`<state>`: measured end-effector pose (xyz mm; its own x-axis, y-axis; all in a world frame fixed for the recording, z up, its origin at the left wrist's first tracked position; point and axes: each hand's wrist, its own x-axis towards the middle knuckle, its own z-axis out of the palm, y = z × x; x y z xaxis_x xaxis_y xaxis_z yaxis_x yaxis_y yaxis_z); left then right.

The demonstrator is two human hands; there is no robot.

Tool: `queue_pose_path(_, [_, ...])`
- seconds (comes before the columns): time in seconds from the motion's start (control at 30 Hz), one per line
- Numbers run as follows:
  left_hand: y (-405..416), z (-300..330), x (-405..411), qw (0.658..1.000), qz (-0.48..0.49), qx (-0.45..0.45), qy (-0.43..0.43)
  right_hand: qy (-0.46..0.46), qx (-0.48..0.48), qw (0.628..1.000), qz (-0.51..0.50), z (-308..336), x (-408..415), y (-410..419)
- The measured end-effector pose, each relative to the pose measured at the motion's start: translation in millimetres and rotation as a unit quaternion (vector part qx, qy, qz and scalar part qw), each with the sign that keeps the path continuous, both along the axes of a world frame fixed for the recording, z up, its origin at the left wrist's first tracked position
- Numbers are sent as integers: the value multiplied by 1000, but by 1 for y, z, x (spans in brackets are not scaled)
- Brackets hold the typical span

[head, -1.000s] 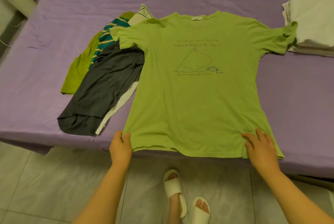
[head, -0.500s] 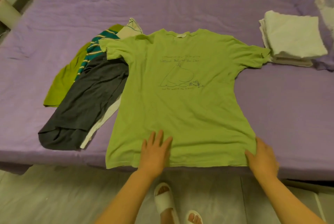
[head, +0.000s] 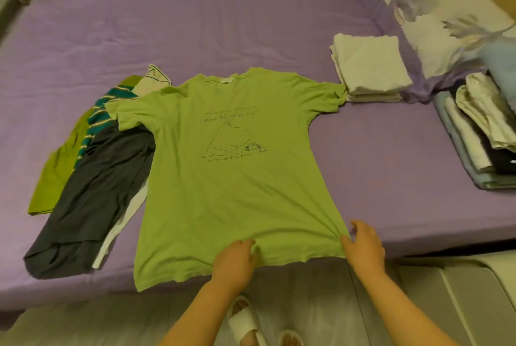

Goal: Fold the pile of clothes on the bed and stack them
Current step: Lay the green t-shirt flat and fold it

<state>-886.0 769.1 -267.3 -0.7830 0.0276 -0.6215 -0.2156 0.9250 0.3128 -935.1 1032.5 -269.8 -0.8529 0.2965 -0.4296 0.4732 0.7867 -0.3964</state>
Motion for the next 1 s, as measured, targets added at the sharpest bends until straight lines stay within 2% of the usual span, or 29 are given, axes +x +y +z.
queue_pose_path(0.17, [9,14,-35,1000,2,24,4,6,-70,997,19,14,-37,-11])
queue_pose_path(0.73, [-7,2,-237,995,-79,53,11,8,-108,994,32,5,-226,-68])
queue_pose_path(0.87, [-1,-5,-293,995,-87,51,19,14,-81,992,95,-1,-291,-56])
queue_pose_path(1.0, [10,-14,-365,996,-82,32,29,67,-61,982,166,-11,-375,-48])
